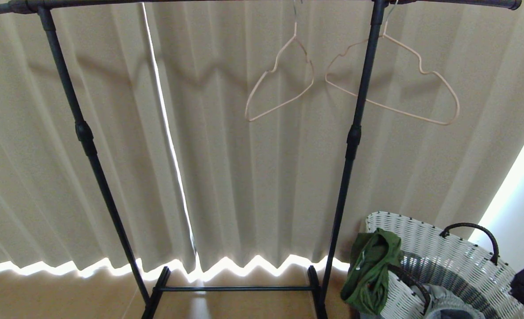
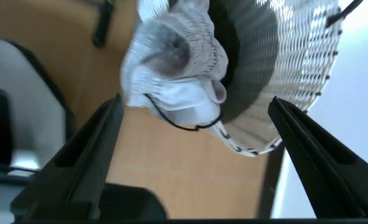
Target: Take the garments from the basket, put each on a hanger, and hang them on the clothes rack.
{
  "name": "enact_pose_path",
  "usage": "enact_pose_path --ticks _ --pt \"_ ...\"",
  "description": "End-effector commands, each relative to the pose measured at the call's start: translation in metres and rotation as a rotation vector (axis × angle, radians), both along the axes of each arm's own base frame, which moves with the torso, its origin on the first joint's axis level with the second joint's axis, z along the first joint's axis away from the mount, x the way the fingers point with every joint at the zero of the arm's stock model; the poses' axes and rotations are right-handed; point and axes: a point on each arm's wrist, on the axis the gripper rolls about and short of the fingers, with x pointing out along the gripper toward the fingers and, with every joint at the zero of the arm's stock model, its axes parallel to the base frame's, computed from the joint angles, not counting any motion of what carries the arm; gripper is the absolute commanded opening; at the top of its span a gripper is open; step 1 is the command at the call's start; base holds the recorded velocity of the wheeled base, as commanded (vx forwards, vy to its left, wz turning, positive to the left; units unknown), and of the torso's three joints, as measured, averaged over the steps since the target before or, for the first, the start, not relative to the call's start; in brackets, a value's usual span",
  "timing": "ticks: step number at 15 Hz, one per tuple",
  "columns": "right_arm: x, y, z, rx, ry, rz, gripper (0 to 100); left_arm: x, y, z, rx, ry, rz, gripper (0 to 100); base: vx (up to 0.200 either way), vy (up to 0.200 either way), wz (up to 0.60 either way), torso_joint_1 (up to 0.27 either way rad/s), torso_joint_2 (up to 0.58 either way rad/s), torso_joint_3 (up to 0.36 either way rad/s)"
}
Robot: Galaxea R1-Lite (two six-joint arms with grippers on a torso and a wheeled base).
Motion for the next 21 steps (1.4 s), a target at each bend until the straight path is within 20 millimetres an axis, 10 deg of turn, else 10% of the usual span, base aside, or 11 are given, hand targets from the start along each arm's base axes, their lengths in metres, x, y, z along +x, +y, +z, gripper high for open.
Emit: enact_pose_path --ticks 1,16,17,21 --pt "0.038 0.0 -0.029 -0.062 0.2 -0.008 100 0.0 0.0 0.0 0.0 -0.001 0.001 100 0.0 0.0 0.0 0.0 0.0 0.0" --pt "0.086 -0.019 -0.059 -0.055 0.26 -0.118 100 0.0 0.0 0.0 -0.007 -0.001 0.012 100 0.0 0.0 0.0 0.0 0.0 0.0" --pt "0.087 -0.019 -0.06 -0.055 0.262 -0.118 0 0.0 0.0 0.0 -0.007 -0.001 0.013 100 0.0 0.0 0.0 0.0 0.0 0.0" --pt "0.089 -0.019 -0.059 -0.055 0.256 -0.118 0 0.0 0.0 0.0 -0.008 -0.001 0.017 100 0.0 0.0 0.0 0.0 0.0 0.0"
